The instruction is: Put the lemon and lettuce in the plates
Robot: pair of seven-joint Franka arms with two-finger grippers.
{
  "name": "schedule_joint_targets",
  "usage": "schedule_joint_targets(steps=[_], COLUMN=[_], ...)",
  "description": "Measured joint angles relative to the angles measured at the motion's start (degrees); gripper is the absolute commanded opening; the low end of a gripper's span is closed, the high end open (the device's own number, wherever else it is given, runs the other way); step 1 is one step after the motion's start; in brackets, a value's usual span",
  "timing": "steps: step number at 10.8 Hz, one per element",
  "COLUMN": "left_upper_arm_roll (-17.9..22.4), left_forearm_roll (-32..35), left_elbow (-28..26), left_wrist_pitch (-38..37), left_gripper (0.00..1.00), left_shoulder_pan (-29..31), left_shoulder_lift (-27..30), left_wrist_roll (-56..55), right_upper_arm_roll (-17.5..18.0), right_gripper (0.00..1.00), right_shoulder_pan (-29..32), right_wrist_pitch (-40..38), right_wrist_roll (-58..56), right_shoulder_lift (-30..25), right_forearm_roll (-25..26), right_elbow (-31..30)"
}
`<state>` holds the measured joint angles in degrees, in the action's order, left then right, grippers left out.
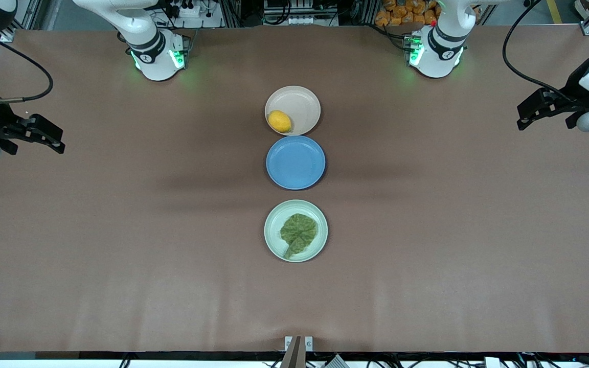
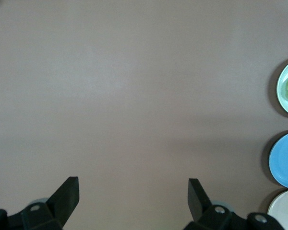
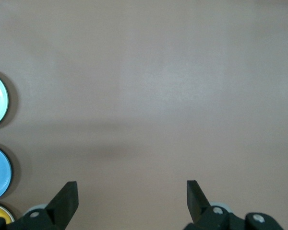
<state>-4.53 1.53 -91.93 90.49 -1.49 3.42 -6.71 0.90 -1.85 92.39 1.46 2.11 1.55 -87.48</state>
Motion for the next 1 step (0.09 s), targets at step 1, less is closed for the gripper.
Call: schedule_joint_targets(steps=[1], left_upper_arm_roll=[0.0], left_forearm_roll=[0.0], left_elbow=[0.0], left_wrist_pitch=[-0.01], left_gripper=[1.0], left_shoulder_pan=[0.0], left_shoulder_lift=[0.0], left_wrist_roll=[0.0], right_upper_arm_roll=[0.0], right_gripper=[1.0], right_shoulder_pan=[0.0], right_wrist_pitch=[0.01], right_wrist_roll=[0.0], right_shoulder_lift=[0.0], right_forearm_roll=[0.0], right_elbow=[0.11])
